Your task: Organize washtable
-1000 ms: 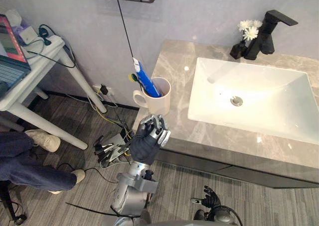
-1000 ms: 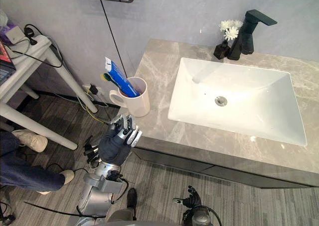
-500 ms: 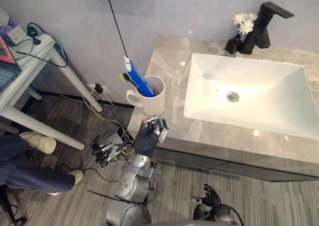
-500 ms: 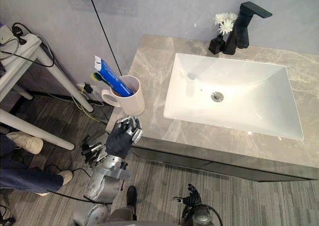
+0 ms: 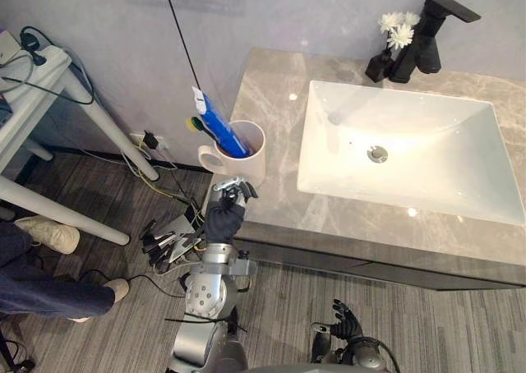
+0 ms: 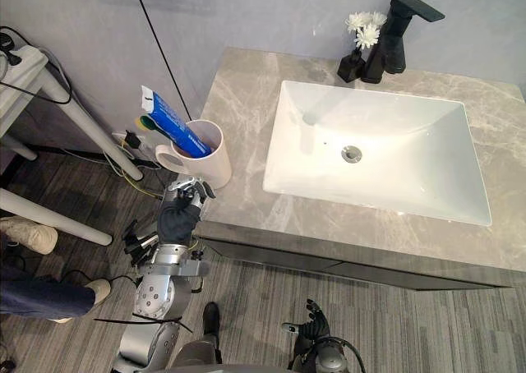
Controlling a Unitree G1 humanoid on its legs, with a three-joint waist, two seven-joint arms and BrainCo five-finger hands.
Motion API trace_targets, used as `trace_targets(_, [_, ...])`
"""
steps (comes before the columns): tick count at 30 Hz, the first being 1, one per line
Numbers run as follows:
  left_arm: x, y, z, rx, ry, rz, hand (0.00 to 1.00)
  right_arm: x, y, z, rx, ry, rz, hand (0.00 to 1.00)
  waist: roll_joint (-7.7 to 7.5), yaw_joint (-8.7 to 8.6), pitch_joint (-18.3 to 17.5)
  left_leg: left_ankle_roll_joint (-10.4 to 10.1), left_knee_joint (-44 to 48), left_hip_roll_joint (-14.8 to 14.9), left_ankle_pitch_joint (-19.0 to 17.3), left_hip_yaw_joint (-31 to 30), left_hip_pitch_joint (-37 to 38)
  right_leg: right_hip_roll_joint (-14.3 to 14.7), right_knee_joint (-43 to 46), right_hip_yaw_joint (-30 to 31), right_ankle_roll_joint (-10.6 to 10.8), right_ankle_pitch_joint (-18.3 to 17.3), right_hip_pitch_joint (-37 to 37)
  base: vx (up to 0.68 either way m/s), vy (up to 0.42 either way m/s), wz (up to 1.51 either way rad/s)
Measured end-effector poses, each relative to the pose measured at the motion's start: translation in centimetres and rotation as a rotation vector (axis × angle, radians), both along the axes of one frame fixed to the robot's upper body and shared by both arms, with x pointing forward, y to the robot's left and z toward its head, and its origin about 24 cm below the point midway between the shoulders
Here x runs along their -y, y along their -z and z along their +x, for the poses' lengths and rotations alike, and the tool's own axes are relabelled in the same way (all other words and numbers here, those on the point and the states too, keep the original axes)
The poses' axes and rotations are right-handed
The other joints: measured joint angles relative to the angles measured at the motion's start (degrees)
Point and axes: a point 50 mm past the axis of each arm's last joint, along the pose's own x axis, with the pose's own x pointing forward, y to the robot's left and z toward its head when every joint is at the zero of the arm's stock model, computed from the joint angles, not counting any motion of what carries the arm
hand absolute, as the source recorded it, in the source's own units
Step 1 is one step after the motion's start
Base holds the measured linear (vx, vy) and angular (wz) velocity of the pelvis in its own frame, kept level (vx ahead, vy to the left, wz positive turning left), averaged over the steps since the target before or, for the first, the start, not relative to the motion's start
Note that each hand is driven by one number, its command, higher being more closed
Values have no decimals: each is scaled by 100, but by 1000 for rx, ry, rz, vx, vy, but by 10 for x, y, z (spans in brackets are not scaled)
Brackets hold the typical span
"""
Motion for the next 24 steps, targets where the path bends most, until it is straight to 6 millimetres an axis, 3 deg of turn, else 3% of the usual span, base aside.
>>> trace_targets(16, [3,-10,5,55,10,-11,100,0,-4,4,44,4,6,0,7,-11,162,-14,0,2,-15,96,-8,2,-3,105,2,6,-81,-1,-1,-3])
trace_targets(24, [6,5,11,-9,21,11,100,1,-5,5,50,12,10,0,9,-18,174,-21,1,2,-19,98,-96,4,1,122,2,17,-187,0,0,0])
